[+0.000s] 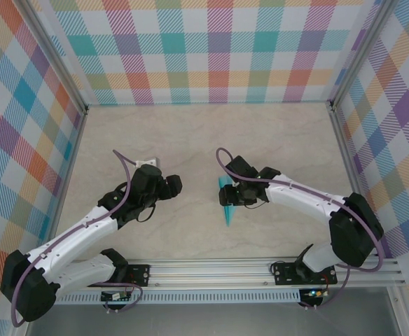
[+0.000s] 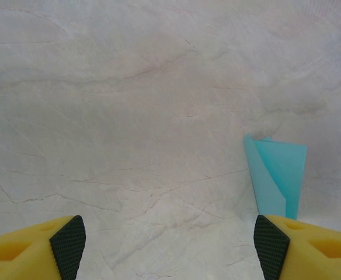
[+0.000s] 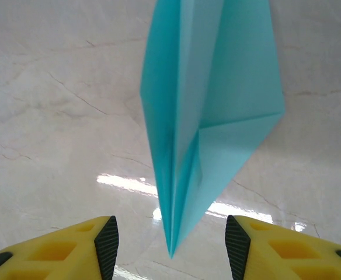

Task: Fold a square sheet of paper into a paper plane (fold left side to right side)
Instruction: Pick up the paper plane at the center of the table.

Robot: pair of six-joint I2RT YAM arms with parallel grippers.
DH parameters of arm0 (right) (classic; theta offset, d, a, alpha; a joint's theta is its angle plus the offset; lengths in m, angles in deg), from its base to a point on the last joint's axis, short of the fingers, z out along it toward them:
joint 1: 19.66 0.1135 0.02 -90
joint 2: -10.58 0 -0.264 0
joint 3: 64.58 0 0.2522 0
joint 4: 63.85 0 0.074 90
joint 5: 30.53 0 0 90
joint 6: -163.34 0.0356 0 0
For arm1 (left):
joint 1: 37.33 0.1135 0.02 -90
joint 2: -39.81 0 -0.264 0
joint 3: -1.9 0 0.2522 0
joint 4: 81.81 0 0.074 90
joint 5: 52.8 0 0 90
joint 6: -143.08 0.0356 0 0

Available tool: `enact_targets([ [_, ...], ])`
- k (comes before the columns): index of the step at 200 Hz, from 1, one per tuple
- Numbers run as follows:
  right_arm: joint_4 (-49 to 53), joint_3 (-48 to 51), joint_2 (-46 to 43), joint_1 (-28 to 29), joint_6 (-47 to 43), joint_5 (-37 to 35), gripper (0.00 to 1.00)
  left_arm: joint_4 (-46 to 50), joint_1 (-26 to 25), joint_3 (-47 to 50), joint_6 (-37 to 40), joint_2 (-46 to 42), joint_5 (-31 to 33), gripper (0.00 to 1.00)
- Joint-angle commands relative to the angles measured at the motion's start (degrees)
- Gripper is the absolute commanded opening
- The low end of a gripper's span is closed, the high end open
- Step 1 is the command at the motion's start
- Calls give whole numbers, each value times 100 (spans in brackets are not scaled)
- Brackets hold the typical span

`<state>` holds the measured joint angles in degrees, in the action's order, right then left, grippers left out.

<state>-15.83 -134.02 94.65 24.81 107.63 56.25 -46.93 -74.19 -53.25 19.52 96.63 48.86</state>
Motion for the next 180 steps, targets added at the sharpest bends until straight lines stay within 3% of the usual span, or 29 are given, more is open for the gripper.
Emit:
enact_targets([
  [1, -77, 29, 210, -17, 196, 193, 54, 116, 66, -20, 77, -112, 51, 82],
  [62, -285, -94, 714, -26, 181, 324, 52, -163, 66, 123, 226, -179, -355, 100],
  [105, -315, -188, 982, -26, 193, 371, 42, -350, 68, 138, 541, -283, -817, 100],
  [180, -381, -241, 1181, -26, 166, 365, 30, -372, 65, 158, 579, -304, -831, 100],
])
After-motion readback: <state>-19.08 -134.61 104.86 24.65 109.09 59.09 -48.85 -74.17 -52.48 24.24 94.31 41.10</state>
